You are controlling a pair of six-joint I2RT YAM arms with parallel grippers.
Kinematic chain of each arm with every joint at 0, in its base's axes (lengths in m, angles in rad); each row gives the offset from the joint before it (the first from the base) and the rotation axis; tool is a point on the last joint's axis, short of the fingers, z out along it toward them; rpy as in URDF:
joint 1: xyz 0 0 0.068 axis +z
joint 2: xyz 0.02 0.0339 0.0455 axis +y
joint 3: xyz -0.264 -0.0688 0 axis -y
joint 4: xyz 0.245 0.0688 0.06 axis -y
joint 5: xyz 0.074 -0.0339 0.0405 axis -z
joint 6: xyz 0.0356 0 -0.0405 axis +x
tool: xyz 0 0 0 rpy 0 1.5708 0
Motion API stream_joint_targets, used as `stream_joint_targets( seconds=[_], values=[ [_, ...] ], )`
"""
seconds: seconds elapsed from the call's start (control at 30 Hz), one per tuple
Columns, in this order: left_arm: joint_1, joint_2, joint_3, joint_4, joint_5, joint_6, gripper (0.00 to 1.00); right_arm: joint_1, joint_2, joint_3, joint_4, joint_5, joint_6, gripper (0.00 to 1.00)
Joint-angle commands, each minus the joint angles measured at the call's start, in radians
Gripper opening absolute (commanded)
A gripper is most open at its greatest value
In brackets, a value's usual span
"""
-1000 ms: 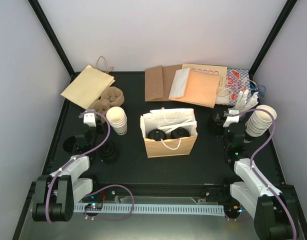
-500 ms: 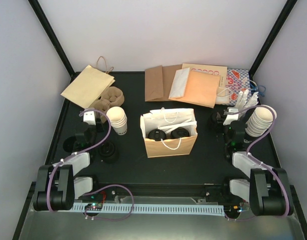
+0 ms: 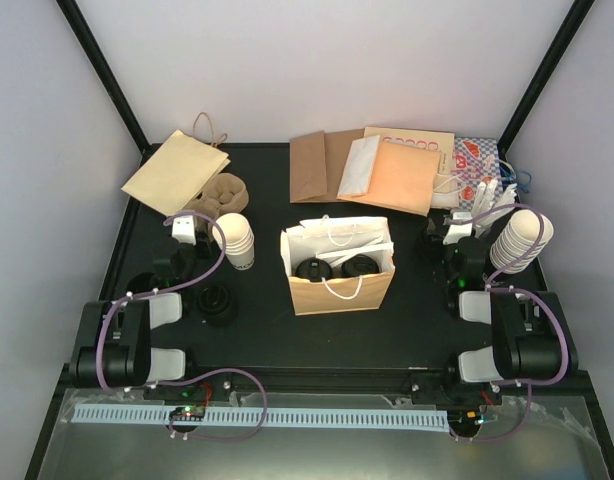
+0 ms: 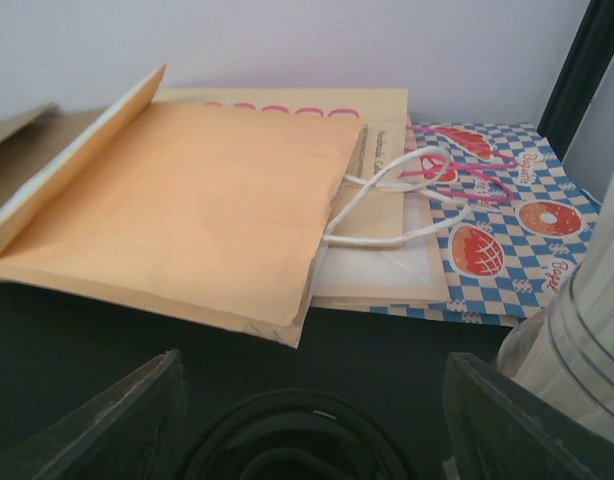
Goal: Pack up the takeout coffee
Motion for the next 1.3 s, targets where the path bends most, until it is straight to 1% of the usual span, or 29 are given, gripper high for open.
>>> stream_joint_targets(
  seconds=[0.0, 0.1, 0.13, 0.2, 0.23, 0.27, 0.3, 0.33, 0.4, 0.43, 0.47, 0.5, 1.27],
  values=[
    [0.004, 0.013, 0.022, 0.074, 0.057, 0.014, 0.45, -0.01, -0.005, 0.013, 0.098, 0.005, -0.005, 0.75],
    [-0.001, 0.027, 0.023, 0.077, 0.046, 0.01, 0.47, -0.009, -0.003, 0.01, 0.11, 0.005, -0.005, 0.81],
    [-0.004, 0.04, 0.017, 0.096, 0.042, 0.01, 0.48, -0.01, -0.004, 0.01, 0.107, 0.003, -0.005, 0.84],
    [-0.004, 0.074, -0.003, 0.173, 0.076, 0.033, 0.48, -0.01, -0.005, 0.01, 0.108, 0.005, -0.007, 0.86],
    [-0.004, 0.079, -0.006, 0.194, 0.079, 0.035, 0.49, -0.009, -0.005, 0.01, 0.108, 0.004, -0.007, 0.9],
    [-0.004, 0.074, -0.003, 0.177, 0.08, 0.036, 0.51, -0.011, -0.005, 0.01, 0.107, 0.004, -0.008, 0.96],
    [-0.004, 0.065, 0.007, 0.148, 0.079, 0.033, 0.54, -0.01, -0.005, 0.01, 0.107, 0.002, -0.009, 1.0],
    [-0.005, 0.059, 0.012, 0.127, 0.076, 0.028, 0.57, -0.01, -0.005, 0.008, 0.107, 0.001, -0.01, 1.0],
    [-0.008, 0.066, 0.012, 0.138, 0.074, 0.033, 0.67, -0.009, -0.003, 0.011, 0.105, -0.002, -0.01, 1.0],
    [-0.009, 0.069, 0.012, 0.141, 0.073, 0.037, 0.75, -0.01, -0.004, 0.013, 0.104, -0.002, -0.01, 1.0],
    [-0.01, 0.069, 0.013, 0.14, 0.071, 0.037, 0.94, -0.01, -0.003, 0.012, 0.104, -0.002, -0.009, 1.0],
    [-0.012, 0.069, 0.013, 0.137, 0.07, 0.037, 0.98, -0.009, -0.003, 0.012, 0.104, -0.003, -0.01, 1.0],
    [-0.026, 0.072, 0.036, 0.099, 0.088, 0.068, 0.99, -0.01, -0.006, 0.009, 0.107, -0.001, -0.009, 1.0]
  ],
)
